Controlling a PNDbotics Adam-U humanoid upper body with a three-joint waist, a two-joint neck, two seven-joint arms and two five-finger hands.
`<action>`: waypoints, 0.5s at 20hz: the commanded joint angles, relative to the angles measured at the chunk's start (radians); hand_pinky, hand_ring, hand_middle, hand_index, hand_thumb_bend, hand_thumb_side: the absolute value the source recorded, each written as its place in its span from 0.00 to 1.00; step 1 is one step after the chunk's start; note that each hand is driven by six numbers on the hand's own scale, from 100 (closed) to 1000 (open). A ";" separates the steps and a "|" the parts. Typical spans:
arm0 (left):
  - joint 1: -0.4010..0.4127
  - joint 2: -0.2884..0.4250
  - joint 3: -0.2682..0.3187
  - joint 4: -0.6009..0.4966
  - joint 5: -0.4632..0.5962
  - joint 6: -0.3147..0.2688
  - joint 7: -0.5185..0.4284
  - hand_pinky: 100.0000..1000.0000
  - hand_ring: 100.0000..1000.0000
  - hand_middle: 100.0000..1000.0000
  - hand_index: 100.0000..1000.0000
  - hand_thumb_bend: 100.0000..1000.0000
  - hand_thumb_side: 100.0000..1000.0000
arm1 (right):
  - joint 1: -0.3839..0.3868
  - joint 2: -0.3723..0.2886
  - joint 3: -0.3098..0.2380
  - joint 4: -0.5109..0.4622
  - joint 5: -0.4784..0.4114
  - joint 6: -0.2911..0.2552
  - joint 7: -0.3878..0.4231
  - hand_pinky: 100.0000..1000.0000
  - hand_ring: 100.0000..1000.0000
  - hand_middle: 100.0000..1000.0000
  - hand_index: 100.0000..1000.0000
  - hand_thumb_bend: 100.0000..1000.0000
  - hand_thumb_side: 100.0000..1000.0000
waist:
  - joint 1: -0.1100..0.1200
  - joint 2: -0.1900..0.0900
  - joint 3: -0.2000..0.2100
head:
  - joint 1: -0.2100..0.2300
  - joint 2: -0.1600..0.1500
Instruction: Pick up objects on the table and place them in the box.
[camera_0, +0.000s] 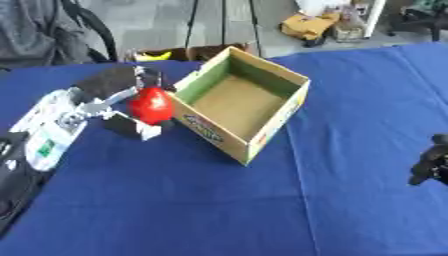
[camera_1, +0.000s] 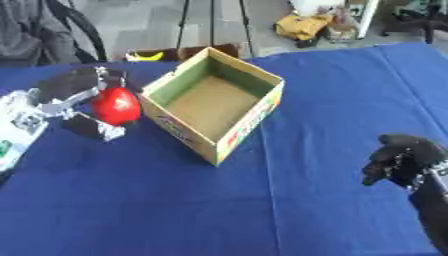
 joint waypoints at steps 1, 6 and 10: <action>-0.078 0.021 0.002 0.089 -0.014 -0.019 0.001 0.17 0.44 0.64 0.79 0.00 0.07 | -0.017 -0.024 0.008 -0.021 -0.003 0.001 0.013 0.44 0.51 0.50 0.72 0.00 0.76 | 0.003 -0.008 -0.015 | 0.020 -0.008; -0.201 -0.037 0.009 0.277 -0.105 -0.082 -0.012 0.17 0.45 0.63 0.78 0.00 0.08 | -0.028 -0.026 0.028 -0.021 0.004 0.010 0.029 0.44 0.51 0.50 0.72 0.00 0.81 | 0.024 0.000 -0.064 | 0.049 -0.013; -0.258 -0.080 0.019 0.401 -0.185 -0.130 -0.062 0.20 0.46 0.63 0.77 0.00 0.11 | -0.041 -0.026 0.041 -0.021 0.010 0.018 0.040 0.44 0.51 0.50 0.72 0.00 0.83 | 0.041 0.009 -0.103 | 0.067 -0.018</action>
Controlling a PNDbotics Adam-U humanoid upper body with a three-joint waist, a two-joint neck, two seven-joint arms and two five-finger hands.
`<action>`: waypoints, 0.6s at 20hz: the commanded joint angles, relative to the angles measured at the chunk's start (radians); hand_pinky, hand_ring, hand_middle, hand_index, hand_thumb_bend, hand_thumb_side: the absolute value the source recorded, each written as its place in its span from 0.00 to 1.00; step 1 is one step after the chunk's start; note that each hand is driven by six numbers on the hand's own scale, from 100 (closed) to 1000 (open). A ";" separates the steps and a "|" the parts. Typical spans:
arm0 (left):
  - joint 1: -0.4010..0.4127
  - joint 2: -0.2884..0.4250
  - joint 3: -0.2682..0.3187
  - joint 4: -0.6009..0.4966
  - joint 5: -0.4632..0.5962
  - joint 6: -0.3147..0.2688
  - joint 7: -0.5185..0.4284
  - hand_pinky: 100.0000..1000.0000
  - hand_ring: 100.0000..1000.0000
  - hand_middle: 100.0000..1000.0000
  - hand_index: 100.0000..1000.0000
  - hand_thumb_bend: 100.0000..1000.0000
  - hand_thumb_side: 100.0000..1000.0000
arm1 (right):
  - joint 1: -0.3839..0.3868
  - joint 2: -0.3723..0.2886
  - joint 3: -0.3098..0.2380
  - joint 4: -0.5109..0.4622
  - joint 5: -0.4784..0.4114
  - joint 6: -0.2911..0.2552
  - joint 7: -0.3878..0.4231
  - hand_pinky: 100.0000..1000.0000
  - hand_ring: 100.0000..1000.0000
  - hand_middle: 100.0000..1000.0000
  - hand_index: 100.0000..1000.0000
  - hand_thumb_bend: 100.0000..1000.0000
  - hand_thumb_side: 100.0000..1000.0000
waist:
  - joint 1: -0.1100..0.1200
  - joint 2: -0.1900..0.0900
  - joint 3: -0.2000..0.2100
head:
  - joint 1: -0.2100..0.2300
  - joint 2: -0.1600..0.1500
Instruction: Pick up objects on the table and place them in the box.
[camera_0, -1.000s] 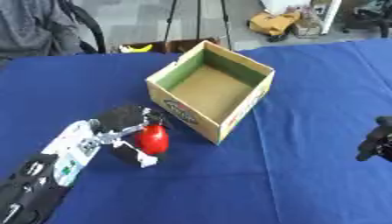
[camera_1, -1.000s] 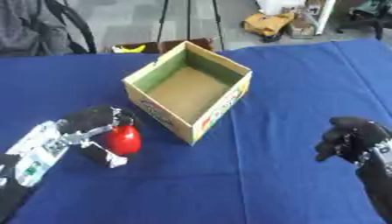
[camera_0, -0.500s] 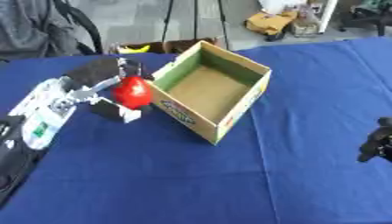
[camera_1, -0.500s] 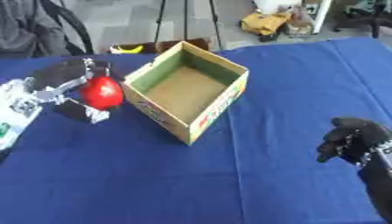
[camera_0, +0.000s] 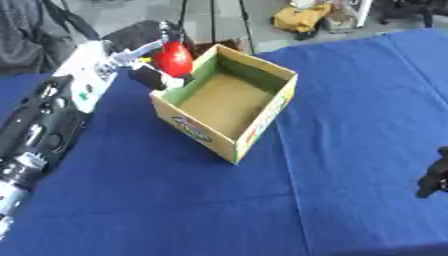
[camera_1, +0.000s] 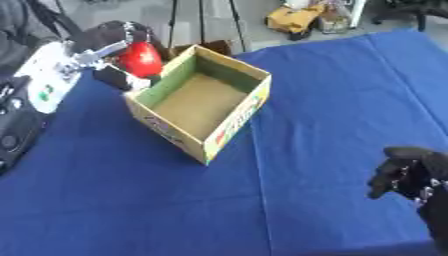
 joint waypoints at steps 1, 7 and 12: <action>-0.044 -0.006 0.022 0.078 -0.062 -0.032 -0.050 0.20 0.46 0.63 0.76 0.00 0.11 | -0.017 -0.020 0.006 -0.021 0.009 0.004 0.009 0.44 0.51 0.50 0.72 0.00 0.83 | 0.000 -0.009 -0.012 | 0.015 -0.014; -0.062 -0.032 0.049 0.147 -0.116 -0.041 -0.127 0.20 0.46 0.62 0.76 0.00 0.13 | -0.031 -0.015 0.015 -0.021 0.013 0.012 0.015 0.44 0.51 0.50 0.72 0.00 0.86 | 0.016 0.002 -0.052 | 0.020 -0.024; -0.064 -0.046 0.056 0.151 -0.110 -0.031 -0.102 0.21 0.46 0.62 0.76 0.04 0.13 | -0.039 -0.012 0.017 -0.021 0.016 0.015 0.016 0.44 0.51 0.50 0.72 0.00 0.87 | 0.024 0.009 -0.071 | 0.019 -0.029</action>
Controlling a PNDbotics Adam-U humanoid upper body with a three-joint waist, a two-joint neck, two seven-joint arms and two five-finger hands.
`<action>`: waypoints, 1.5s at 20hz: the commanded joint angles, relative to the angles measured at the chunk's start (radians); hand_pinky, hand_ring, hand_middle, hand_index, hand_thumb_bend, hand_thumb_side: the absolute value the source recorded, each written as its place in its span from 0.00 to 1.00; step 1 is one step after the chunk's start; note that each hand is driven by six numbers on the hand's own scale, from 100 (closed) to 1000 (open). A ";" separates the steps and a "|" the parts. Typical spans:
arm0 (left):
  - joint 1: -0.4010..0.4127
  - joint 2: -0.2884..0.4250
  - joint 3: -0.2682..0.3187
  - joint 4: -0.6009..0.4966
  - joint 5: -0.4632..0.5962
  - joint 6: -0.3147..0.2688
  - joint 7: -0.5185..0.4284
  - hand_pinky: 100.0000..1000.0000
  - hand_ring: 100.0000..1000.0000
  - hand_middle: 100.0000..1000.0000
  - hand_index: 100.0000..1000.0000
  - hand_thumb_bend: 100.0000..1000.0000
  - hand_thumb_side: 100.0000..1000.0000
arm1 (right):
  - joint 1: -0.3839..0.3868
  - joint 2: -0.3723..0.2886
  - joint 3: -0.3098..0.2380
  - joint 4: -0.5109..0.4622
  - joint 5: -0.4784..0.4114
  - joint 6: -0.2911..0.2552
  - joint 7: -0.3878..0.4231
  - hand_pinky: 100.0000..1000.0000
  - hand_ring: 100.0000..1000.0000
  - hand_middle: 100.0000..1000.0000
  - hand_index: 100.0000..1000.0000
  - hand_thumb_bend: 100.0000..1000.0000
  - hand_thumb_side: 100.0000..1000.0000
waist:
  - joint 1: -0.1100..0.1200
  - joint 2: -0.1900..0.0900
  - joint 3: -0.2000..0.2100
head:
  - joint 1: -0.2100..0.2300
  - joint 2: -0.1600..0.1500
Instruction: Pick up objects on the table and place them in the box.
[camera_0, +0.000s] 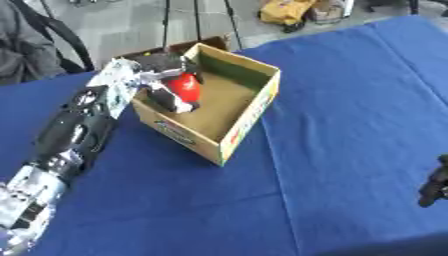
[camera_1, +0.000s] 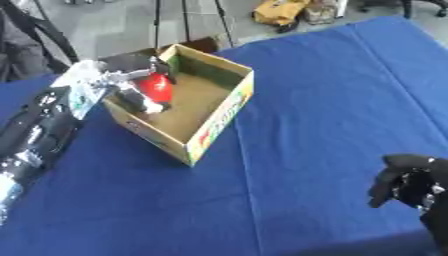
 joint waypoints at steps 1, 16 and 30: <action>-0.027 0.015 0.017 -0.018 0.010 0.003 0.030 0.21 0.46 0.62 0.76 0.04 0.12 | -0.015 -0.012 0.000 -0.021 0.005 0.001 0.003 0.44 0.51 0.50 0.72 0.00 0.87 | -0.004 -0.009 -0.006 | 0.003 -0.014; -0.005 -0.010 -0.020 -0.046 0.005 -0.093 0.036 0.59 0.71 0.73 0.79 0.38 0.90 | -0.020 -0.013 -0.001 -0.021 0.003 0.005 0.007 0.44 0.51 0.50 0.72 0.00 0.86 | 0.002 -0.012 -0.017 | 0.001 -0.014; 0.188 0.032 0.086 -0.430 0.615 0.040 0.209 0.49 0.56 0.64 0.77 0.00 0.84 | 0.018 -0.010 -0.030 -0.021 -0.003 0.009 -0.020 0.44 0.51 0.50 0.72 0.00 0.82 | -0.029 -0.045 0.090 | -0.048 0.022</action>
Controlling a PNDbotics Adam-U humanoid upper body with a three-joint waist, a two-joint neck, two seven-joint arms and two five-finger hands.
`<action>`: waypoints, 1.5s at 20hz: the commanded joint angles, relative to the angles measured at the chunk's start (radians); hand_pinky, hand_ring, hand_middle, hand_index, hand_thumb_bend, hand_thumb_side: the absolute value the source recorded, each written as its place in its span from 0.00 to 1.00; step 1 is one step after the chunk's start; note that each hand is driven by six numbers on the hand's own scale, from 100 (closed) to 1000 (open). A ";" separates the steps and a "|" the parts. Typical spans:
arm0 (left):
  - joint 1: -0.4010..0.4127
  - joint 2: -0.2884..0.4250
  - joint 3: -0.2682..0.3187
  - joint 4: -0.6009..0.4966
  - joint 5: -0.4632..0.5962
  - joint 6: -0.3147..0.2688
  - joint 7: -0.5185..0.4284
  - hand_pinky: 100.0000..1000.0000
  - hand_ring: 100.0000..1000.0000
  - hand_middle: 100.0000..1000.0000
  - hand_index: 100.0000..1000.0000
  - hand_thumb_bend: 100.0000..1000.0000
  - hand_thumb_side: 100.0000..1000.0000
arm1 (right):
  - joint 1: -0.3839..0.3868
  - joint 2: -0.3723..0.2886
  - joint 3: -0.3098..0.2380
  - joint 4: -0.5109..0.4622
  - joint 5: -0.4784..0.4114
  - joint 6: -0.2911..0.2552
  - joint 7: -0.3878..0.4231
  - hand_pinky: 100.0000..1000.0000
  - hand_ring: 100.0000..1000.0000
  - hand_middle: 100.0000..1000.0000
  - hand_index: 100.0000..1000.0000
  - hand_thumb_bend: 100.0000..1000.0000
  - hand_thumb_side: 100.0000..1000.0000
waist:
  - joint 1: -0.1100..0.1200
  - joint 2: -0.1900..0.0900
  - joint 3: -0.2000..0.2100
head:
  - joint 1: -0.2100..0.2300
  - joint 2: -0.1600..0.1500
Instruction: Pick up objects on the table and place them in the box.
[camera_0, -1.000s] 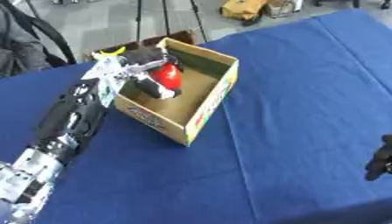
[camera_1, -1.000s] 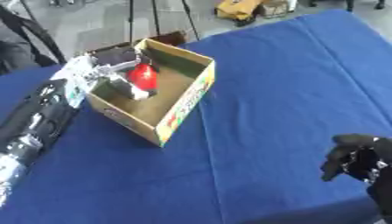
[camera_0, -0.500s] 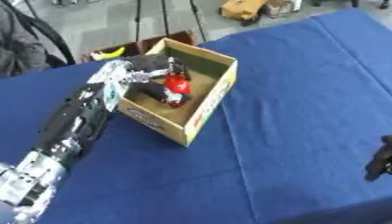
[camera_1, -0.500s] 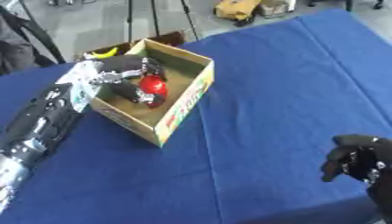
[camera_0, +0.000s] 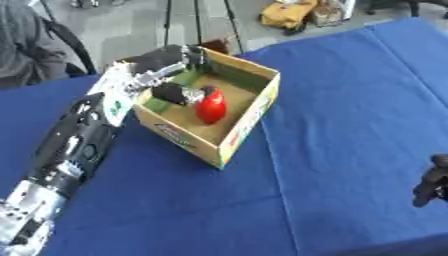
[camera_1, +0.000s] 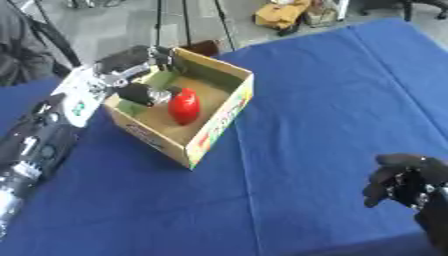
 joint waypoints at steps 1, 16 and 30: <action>0.080 0.030 0.051 -0.186 0.289 0.085 0.006 0.48 0.56 0.63 0.77 0.00 0.85 | 0.002 -0.011 -0.018 -0.021 -0.008 0.000 -0.012 0.44 0.51 0.50 0.72 0.00 0.81 | -0.014 -0.022 0.023 | -0.021 0.022; 0.610 -0.224 0.251 -0.612 0.640 0.346 0.077 0.41 0.50 0.58 0.74 0.08 0.96 | 0.040 -0.016 -0.041 -0.021 -0.020 -0.008 -0.029 0.44 0.51 0.50 0.72 0.00 0.78 | -0.045 -0.053 0.144 | -0.067 0.072; 0.617 -0.331 0.257 -0.601 0.655 0.382 0.064 0.40 0.48 0.57 0.73 0.13 1.00 | 0.045 -0.011 -0.043 -0.021 -0.014 -0.017 -0.029 0.44 0.51 0.50 0.72 0.00 0.77 | -0.058 -0.044 0.164 | -0.062 0.072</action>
